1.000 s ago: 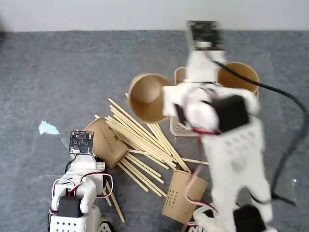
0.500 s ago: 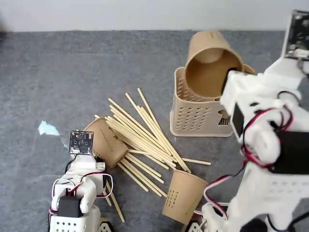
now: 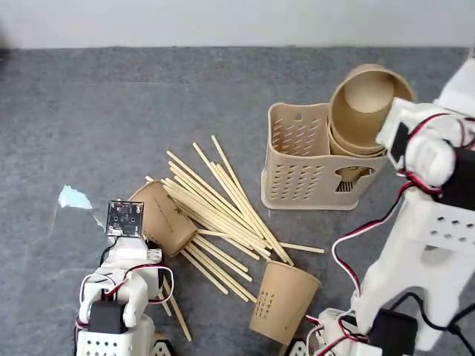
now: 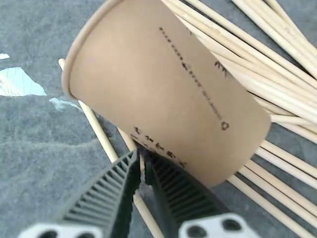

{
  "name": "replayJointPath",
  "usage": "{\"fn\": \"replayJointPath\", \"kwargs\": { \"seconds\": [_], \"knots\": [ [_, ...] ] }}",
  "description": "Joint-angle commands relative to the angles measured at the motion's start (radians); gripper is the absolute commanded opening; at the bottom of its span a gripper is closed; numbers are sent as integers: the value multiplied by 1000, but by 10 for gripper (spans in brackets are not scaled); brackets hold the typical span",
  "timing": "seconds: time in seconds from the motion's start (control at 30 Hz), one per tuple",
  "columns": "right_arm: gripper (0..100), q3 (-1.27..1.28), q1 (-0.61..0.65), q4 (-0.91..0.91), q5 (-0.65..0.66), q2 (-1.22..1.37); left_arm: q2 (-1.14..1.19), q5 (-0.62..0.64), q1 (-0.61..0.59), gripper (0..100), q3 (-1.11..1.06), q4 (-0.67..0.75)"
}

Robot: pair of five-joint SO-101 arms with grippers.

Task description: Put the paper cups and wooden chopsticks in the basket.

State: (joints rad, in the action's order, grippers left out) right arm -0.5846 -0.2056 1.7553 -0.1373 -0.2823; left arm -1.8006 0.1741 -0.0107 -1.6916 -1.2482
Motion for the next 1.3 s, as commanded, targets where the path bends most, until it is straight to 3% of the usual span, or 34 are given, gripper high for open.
{"fn": "replayJointPath", "kwargs": {
  "seconds": [0.0,0.27,0.5,0.67,0.77,1.27],
  "knots": [
    [8,-3,-19,42,11,1,-11,3,0,13,7,-6],
    [8,203,-19,41,40,-36,-11,3,0,13,7,-6],
    [18,230,-16,35,52,-25,-11,3,0,13,7,-6],
    [152,229,16,19,46,-25,-11,3,0,13,7,-6],
    [190,229,31,-51,44,-28,-11,3,0,13,7,-6],
    [190,235,76,-357,-9,-19,-11,3,0,13,7,-6]
  ]
}}
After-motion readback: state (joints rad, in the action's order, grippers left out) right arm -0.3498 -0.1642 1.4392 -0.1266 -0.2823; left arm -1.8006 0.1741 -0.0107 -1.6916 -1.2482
